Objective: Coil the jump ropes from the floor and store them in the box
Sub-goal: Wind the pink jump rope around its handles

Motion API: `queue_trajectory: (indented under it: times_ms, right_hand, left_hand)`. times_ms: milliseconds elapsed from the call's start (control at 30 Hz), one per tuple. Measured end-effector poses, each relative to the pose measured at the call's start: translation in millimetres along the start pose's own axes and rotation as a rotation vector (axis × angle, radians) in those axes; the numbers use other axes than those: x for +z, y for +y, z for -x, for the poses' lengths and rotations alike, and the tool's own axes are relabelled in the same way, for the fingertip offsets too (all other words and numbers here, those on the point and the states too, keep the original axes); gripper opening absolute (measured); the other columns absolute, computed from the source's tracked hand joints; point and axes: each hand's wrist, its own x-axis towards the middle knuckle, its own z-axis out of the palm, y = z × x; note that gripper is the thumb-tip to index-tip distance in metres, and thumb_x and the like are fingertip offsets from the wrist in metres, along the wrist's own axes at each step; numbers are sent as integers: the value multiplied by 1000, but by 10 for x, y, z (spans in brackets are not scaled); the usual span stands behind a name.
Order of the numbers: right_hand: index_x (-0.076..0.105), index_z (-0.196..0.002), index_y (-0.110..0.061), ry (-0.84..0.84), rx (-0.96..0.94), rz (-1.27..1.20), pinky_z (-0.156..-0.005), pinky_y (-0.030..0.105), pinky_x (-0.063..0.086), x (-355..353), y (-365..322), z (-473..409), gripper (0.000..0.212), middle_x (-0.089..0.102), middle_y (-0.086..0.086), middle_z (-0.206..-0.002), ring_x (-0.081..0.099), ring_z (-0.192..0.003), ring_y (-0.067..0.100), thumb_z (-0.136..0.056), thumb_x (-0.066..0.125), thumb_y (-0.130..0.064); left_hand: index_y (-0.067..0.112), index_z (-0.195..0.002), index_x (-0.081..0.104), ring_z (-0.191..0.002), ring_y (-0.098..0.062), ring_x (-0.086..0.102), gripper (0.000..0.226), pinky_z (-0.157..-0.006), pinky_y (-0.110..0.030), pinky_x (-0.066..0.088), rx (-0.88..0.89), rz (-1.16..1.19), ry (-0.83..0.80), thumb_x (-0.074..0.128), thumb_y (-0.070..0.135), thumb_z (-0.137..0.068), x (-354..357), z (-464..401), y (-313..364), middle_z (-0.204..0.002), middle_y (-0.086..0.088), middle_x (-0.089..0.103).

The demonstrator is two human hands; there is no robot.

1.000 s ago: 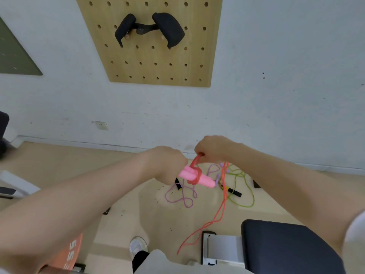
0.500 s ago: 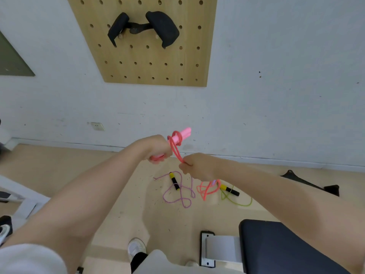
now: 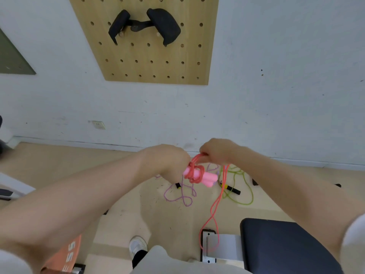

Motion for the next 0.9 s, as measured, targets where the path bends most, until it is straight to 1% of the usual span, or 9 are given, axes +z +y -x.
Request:
queue_trajectory:
  times_ms: [133,233,300,367,433,500,633,800,900]
  right_hand:
    - [54,-74,-11,142,5,117,-63,29,39,-156,-209,-31,31,47,0,-74,51,-77,24,-90,48,-37]
    - [40,-56,-11,110,-32,-50,-53,25,33,-127,-386,4,43,39,1,-58,43,-59,20,-96,39,-27]
    - [50,-61,-4,64,-93,-214,-53,26,34,-128,-447,70,43,37,0,-53,35,-51,15,-98,36,-22]
    - [63,-84,-3,-5,-124,-332,-51,16,36,-111,-481,166,37,41,-5,-57,39,-52,13,-99,33,-20]
    - [62,-99,-6,-45,-125,-389,-52,9,36,-43,-517,215,34,45,-5,-65,45,-64,16,-101,31,-18]
    - [56,-93,-13,-75,-129,-411,-50,7,35,79,-487,213,27,41,-7,-66,42,-61,12,-101,30,-18]
    - [45,-85,-12,-109,-84,-631,-50,16,28,325,-306,149,24,38,-7,-63,34,-55,9,-101,32,-24]
    - [47,-87,-18,-171,-67,-763,-48,18,29,313,28,227,22,34,-6,-64,29,-53,9,-98,40,-36]
    - [44,-64,-9,-209,385,-391,-62,24,48,472,107,-48,37,55,14,-71,40,-54,19,-91,58,-30]
  left_hand:
    - [14,-103,60,-78,-20,49,22,-62,-26,37,-145,-54,56,43,20,-90,116,-180,46,-82,1,50]
    - [18,-121,55,-82,-21,48,35,-69,-28,40,-268,6,127,41,15,-89,239,-349,-45,-87,0,52]
    - [22,-125,50,-86,-24,54,40,-70,-29,43,-299,55,152,43,12,-88,333,-401,-174,-89,0,53]
    - [19,-113,56,-87,-25,58,31,-70,-29,45,-323,212,157,43,11,-86,384,-439,-325,-94,-3,57]
    - [12,-86,55,-70,-23,53,13,-61,-29,45,-307,459,141,42,9,-84,375,-456,-448,-78,-4,52]
    - [11,-74,49,-60,-21,46,12,-49,-25,39,-278,863,160,43,3,-79,322,-454,-520,-66,-6,46]
    - [12,-108,48,-66,-17,56,41,-47,-23,43,-34,1312,199,55,-3,-71,215,-222,-563,-76,-4,57]
    - [7,-114,48,-61,-14,51,49,-43,-17,40,255,1067,87,52,-7,-67,79,5,-351,-77,-2,56]
    - [18,-128,42,-67,-12,50,59,-49,-17,42,227,825,-26,56,-7,-75,20,31,-279,-86,1,55]
